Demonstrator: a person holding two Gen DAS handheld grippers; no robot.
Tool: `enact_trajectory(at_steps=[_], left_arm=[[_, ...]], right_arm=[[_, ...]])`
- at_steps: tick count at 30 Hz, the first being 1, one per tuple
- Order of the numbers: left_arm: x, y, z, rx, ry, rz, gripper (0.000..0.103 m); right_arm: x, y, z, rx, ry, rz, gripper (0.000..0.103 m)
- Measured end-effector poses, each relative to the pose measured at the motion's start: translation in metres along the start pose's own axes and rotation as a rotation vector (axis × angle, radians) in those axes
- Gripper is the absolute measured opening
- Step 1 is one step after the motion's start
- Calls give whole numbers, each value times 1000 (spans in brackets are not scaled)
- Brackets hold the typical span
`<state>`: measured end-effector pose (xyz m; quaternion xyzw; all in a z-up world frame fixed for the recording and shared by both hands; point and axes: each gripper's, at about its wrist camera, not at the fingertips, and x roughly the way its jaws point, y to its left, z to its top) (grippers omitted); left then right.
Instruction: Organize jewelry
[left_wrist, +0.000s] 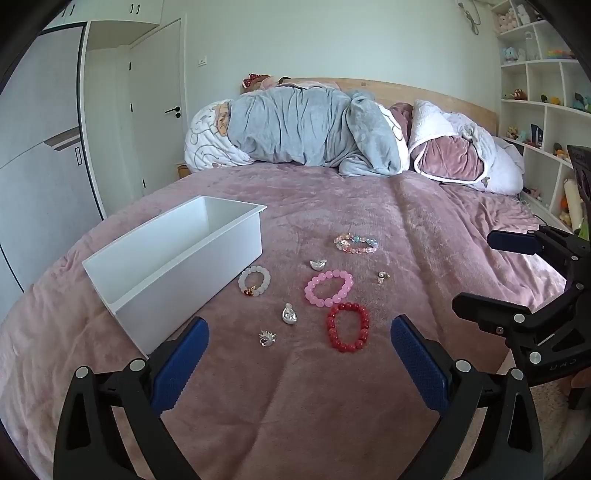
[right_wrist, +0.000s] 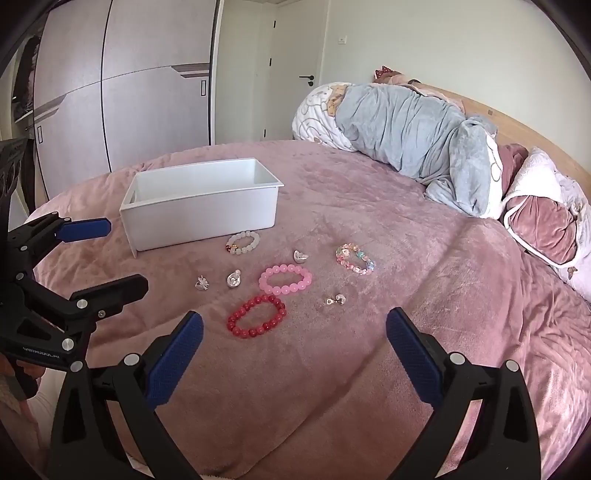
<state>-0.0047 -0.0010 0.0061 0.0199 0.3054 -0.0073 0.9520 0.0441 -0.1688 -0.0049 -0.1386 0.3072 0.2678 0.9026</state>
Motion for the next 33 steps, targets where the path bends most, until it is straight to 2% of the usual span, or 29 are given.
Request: enact_trajectory(at_steps=[33], left_arm=[[-3, 3, 3, -16, -12, -4, 100]], right_arm=[[-5, 1, 1, 9, -24, 1, 98]])
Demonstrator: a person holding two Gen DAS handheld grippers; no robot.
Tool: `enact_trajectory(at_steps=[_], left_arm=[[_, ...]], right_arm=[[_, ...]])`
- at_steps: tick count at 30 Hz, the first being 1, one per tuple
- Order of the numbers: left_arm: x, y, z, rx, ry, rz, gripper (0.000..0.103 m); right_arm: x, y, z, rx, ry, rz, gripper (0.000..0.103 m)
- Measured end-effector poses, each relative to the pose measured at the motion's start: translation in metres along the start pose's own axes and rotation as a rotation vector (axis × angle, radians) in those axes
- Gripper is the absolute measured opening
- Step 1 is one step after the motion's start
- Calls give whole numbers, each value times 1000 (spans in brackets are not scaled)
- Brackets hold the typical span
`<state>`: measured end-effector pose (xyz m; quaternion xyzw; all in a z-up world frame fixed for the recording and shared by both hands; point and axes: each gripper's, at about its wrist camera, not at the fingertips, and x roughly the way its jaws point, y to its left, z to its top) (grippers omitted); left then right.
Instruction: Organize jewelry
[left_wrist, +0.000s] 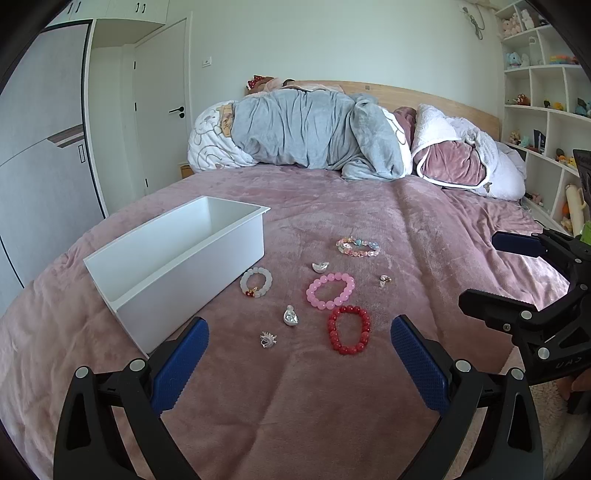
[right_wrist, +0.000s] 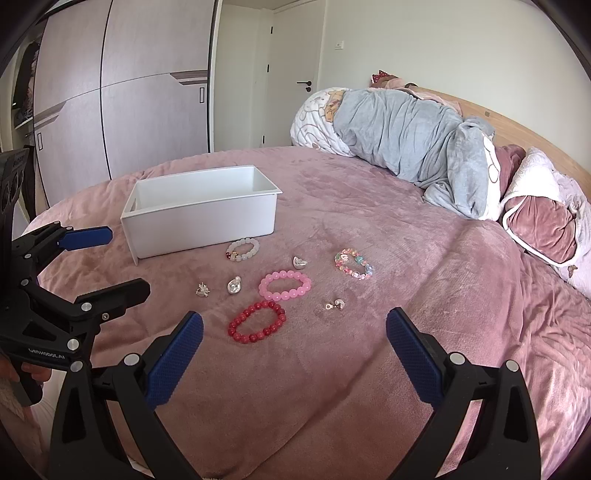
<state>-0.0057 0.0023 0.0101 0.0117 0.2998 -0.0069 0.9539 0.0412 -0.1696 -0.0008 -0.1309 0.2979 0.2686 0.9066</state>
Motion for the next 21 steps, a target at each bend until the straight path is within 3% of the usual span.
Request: enact_trajectory(at_steps=[21], left_arm=[[19, 8, -1, -28, 4, 38, 100]], right_arm=[[10, -14, 12, 70, -3, 39, 98]])
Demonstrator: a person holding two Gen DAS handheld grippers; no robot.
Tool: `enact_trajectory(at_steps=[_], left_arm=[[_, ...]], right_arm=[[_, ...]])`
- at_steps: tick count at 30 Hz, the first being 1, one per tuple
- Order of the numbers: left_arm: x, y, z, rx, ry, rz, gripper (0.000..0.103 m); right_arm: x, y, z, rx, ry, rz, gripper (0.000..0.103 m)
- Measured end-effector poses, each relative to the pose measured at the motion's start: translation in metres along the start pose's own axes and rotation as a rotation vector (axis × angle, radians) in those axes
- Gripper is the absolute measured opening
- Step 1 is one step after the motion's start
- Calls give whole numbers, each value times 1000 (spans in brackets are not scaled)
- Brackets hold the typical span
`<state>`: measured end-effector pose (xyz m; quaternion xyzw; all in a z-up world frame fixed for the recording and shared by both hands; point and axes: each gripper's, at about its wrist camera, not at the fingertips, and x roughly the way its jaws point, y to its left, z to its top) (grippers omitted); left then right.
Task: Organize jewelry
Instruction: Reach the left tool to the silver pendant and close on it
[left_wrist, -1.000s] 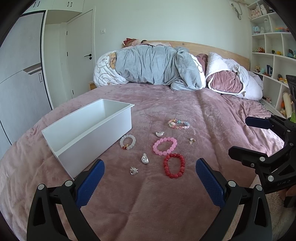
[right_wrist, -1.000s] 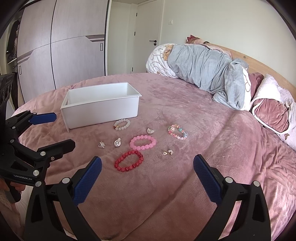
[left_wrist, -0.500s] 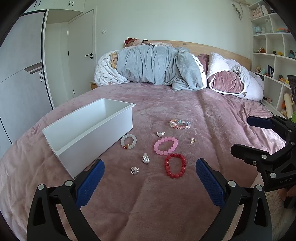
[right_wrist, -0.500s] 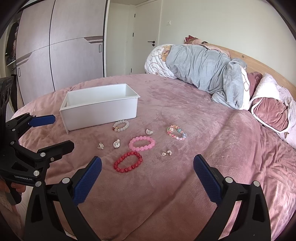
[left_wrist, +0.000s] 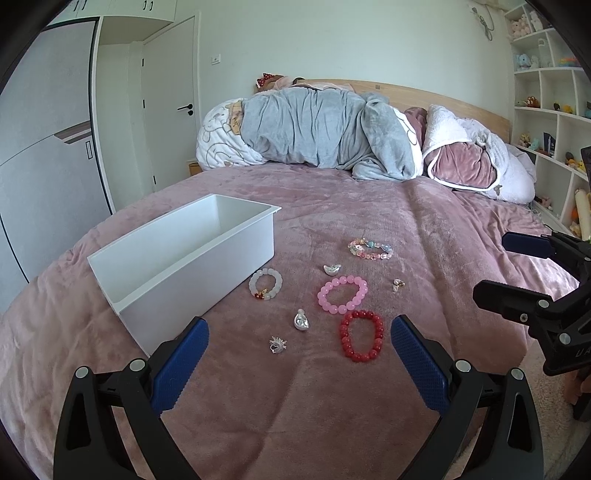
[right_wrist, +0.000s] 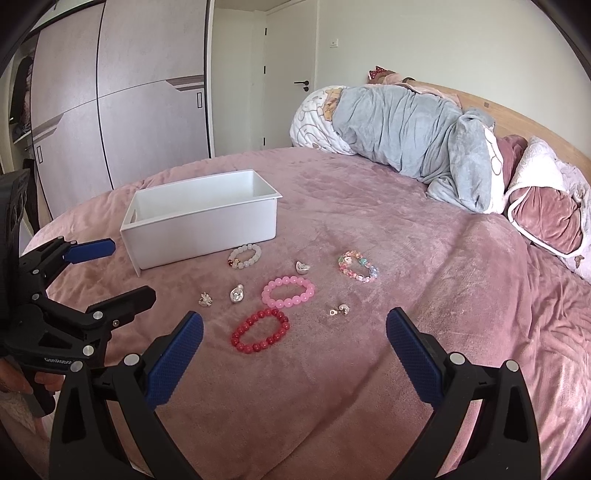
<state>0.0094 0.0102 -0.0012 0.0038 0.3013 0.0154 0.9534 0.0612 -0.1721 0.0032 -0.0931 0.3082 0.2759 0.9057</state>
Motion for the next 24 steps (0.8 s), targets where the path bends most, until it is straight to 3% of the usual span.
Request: enact_trajectory(at_steps=[7, 13, 24], left_arm=[[21, 2, 2, 16, 16, 8, 100], [54, 12, -4, -5, 66, -4, 100], [122, 27, -28, -13, 168, 9, 99]], right_arm=[[17, -13, 17, 39, 7, 48, 98], [52, -20, 35, 24, 58, 34, 97], [130, -41, 19, 80, 244, -16, 67]])
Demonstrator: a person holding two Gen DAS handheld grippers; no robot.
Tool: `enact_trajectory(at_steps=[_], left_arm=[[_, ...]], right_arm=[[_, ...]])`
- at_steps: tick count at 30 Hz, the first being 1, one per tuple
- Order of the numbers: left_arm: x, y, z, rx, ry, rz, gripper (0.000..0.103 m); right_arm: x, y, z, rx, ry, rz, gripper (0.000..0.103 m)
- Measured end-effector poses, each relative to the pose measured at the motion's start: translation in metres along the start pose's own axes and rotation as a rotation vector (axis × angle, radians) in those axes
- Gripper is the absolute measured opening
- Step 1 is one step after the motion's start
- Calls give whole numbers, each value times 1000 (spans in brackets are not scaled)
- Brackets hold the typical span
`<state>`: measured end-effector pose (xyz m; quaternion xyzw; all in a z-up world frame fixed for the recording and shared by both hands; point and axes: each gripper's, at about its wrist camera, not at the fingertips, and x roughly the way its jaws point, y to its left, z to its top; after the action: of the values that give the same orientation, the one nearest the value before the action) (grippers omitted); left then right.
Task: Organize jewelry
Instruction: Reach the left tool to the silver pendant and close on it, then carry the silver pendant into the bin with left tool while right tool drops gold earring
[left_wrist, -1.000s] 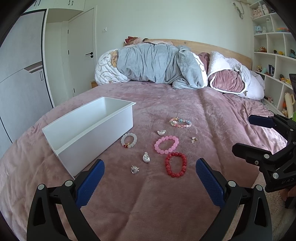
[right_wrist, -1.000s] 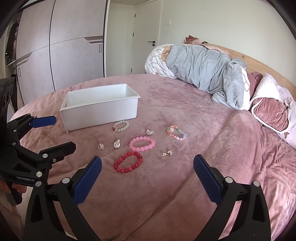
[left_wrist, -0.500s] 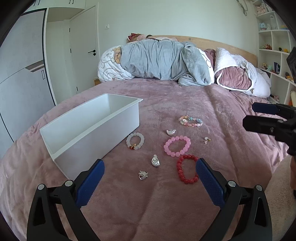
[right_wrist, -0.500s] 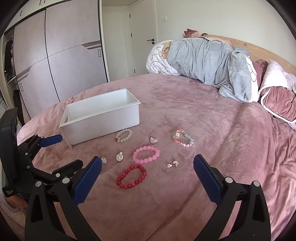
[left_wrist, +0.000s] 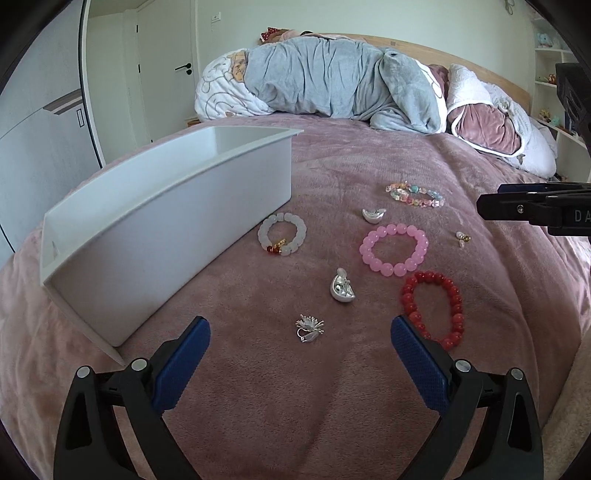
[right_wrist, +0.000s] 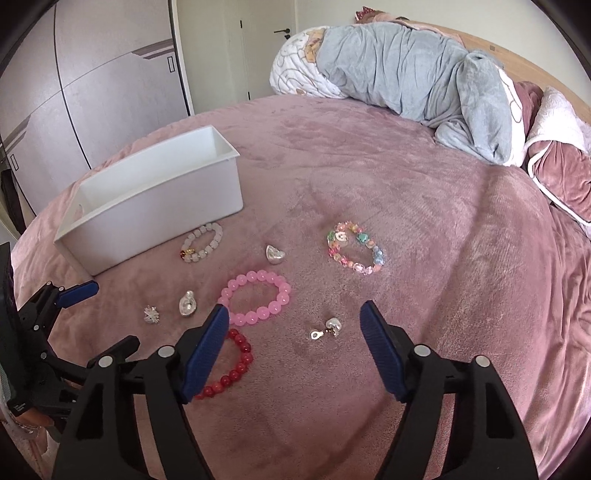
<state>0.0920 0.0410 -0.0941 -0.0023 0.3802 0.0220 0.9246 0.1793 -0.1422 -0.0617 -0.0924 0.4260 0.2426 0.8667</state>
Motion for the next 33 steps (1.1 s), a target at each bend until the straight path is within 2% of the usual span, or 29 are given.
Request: enact_trajectory(at_steps=[3, 5, 7, 9, 11, 12, 17, 23, 33], left_arm=[[15, 4, -3, -17, 21, -18, 96], [24, 3, -2, -14, 38, -33, 78], [35, 2, -2, -17, 62, -39, 71], [41, 2, -2, -24, 75, -39, 70], [47, 4, -4, -29, 86, -34, 57], [48, 5, -4, -32, 91, -32, 54], [49, 13, -6, -57, 86, -42, 25], [37, 16, -8, -54, 63, -57, 25], [-11, 30, 5, -32, -36, -50, 25]], right_arm=[[21, -8, -4, 45, 51, -4, 62], [32, -17, -7, 81, 80, -7, 53], [41, -23, -10, 105, 106, -19, 49], [49, -27, -12, 119, 129, -14, 45], [54, -28, -13, 123, 138, 1, 29], [56, -28, -13, 121, 139, 8, 26], [55, -23, -13, 104, 128, 25, 25], [36, -14, -8, 76, 56, 33, 25], [1, 18, 22, 29, -75, 124, 25]])
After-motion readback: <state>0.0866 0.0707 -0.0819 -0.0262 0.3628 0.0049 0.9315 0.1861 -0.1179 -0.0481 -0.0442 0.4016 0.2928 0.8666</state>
